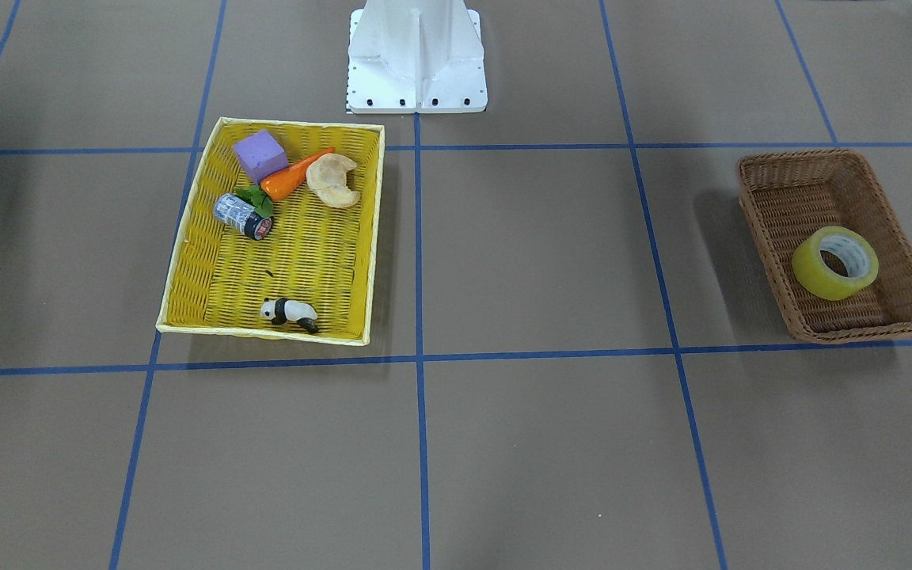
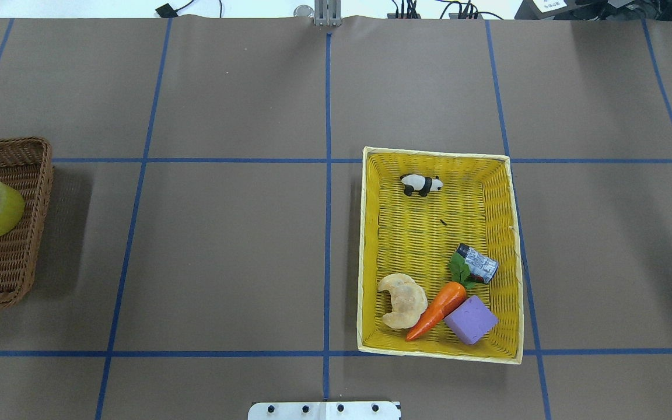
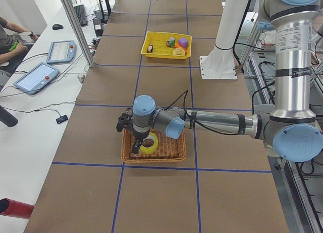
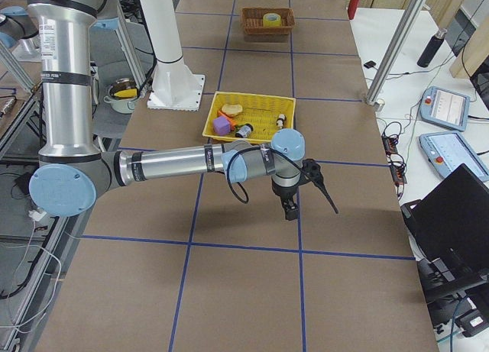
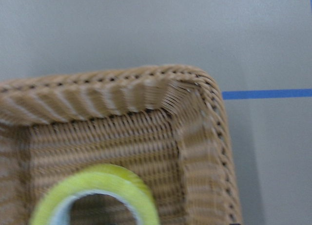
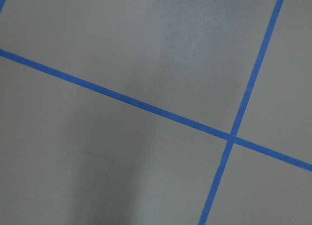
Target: Move tape to another basket
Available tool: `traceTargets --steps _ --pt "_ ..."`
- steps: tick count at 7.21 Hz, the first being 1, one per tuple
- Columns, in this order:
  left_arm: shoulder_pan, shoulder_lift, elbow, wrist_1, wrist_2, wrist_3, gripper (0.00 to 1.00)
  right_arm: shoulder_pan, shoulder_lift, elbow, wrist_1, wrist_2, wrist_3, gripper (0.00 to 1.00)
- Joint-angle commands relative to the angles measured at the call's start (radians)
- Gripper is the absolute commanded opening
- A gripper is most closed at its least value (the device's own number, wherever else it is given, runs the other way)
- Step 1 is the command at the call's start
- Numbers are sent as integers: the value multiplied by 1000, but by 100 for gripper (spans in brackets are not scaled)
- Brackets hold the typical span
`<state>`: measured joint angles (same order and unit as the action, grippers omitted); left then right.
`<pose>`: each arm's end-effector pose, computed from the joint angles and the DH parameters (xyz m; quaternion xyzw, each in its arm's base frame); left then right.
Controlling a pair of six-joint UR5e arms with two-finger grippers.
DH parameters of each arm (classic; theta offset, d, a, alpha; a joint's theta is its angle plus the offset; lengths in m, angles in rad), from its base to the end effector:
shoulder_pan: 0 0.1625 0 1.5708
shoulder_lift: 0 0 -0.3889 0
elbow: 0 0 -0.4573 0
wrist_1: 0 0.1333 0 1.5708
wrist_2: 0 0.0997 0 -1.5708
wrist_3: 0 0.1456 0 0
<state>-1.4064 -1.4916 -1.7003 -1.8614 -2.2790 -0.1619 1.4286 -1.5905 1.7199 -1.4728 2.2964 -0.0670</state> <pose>0.0531 -0.5557 0.5981 0.1015 0.3630 0.0600 0.9243 -0.0441 -0.5670 0.5760 0.0927 -0.3563 -0.1370 0.9196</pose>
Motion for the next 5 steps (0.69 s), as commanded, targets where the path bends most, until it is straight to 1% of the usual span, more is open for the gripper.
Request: traceTargets --steps 1,2,3,4,5 --pt "-49 -56 4 244 -30 41 97 15 1 -5 -56 -5 -20 99" --pt "-78 -74 -21 330 -37 41 97 15 1 -8 -69 -17 -28 99" --pt "-94 -62 -33 356 -39 101 97 15 3 -11 -79 -21 -30 99" --pt "-103 -56 -27 357 -39 140 97 15 1 -17 -80 -31 -30 99" --pt "-105 -40 -33 355 -40 140 97 16 0 -11 -80 -31 -30 100"
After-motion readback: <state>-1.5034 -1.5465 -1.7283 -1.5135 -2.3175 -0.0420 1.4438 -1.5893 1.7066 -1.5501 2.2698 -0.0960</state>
